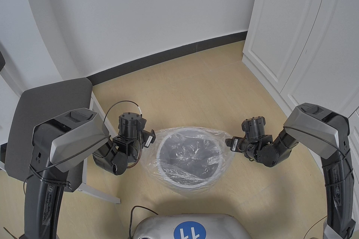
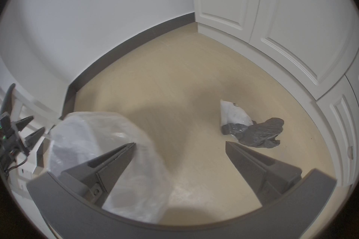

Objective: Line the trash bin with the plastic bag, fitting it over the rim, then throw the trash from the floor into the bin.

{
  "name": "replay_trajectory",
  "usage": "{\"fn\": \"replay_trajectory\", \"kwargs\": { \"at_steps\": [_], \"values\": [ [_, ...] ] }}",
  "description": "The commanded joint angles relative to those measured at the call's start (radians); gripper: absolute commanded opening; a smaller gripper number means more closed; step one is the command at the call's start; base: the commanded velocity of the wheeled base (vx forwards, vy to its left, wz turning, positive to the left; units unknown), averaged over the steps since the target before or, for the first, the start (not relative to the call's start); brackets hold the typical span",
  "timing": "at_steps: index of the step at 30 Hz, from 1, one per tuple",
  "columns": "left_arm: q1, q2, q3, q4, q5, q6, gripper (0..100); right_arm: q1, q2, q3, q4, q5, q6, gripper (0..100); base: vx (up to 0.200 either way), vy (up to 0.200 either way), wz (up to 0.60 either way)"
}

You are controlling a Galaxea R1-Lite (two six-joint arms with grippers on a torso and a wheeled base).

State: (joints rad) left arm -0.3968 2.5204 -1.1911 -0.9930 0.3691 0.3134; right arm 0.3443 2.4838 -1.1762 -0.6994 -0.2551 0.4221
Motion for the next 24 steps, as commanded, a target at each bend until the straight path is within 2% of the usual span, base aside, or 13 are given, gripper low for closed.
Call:
{"fn": "replay_trajectory", "kwargs": {
  "at_steps": [1, 8, 9, 15, 24],
  "values": [
    [0.000, 0.003, -0.002, -0.003, 0.001, 0.001, 100, -0.025, 0.084, -0.057, 0.003, -0.015, 0.004, 100, 0.000, 0.000, 0.00],
    [0.001, 0.005, -0.010, -0.006, 0.001, 0.000, 100, -0.030, 0.155, -0.177, 0.003, -0.087, 0.038, 100, 0.000, 0.000, 0.00],
    [0.001, 0.005, -0.010, -0.007, 0.001, 0.000, 100, -0.030, 0.175, -0.218, 0.003, -0.107, 0.064, 100, 0.000, 0.000, 0.00],
    [0.001, 0.006, -0.012, -0.007, 0.002, 0.000, 100, -0.018, 0.184, -0.253, 0.000, -0.112, 0.118, 100, 0.000, 0.000, 0.00],
    [0.000, 0.021, -0.005, -0.006, 0.002, 0.004, 100, 0.016, 0.196, -0.270, 0.021, -0.104, 0.150, 100, 0.000, 0.000, 0.00]
  ]
}}
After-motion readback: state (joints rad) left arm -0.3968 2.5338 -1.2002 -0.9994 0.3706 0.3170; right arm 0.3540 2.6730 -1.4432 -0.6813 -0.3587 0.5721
